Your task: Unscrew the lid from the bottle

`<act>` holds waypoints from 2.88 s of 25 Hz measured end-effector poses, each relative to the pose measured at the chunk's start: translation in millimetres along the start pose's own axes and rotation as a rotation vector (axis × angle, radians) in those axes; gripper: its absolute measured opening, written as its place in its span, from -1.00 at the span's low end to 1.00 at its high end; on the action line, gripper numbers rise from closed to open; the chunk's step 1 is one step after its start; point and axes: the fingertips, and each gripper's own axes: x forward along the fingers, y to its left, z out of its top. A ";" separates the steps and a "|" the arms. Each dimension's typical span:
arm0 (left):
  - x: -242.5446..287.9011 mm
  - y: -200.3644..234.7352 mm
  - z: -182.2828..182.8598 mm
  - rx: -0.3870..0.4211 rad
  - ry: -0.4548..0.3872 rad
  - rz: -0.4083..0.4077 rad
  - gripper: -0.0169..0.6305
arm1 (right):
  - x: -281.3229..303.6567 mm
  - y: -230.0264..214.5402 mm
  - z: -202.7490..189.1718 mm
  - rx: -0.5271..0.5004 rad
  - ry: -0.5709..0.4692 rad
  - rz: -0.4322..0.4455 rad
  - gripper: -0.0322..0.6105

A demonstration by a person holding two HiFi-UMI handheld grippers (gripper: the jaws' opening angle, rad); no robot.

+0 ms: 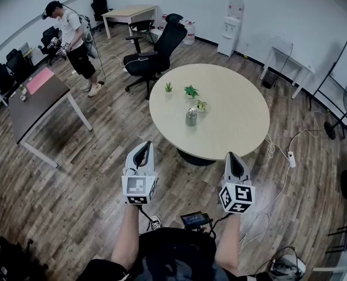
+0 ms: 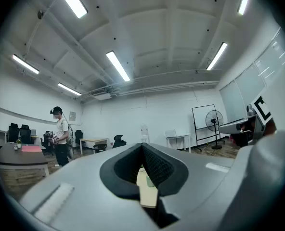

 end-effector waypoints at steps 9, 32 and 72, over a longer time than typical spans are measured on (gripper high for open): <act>-2.1 10.4 2.6 -0.003 0.001 0.005 -0.94 | 3.8 12.8 2.7 -0.002 0.002 0.012 -0.89; 43.7 63.7 -16.0 -0.036 -0.041 -0.110 -0.94 | 43.9 44.1 7.1 -0.039 -0.058 -0.088 -0.89; 317.5 36.0 -36.2 -0.003 0.015 -0.131 -0.94 | 302.2 -84.3 15.5 -0.056 -0.012 0.015 -0.89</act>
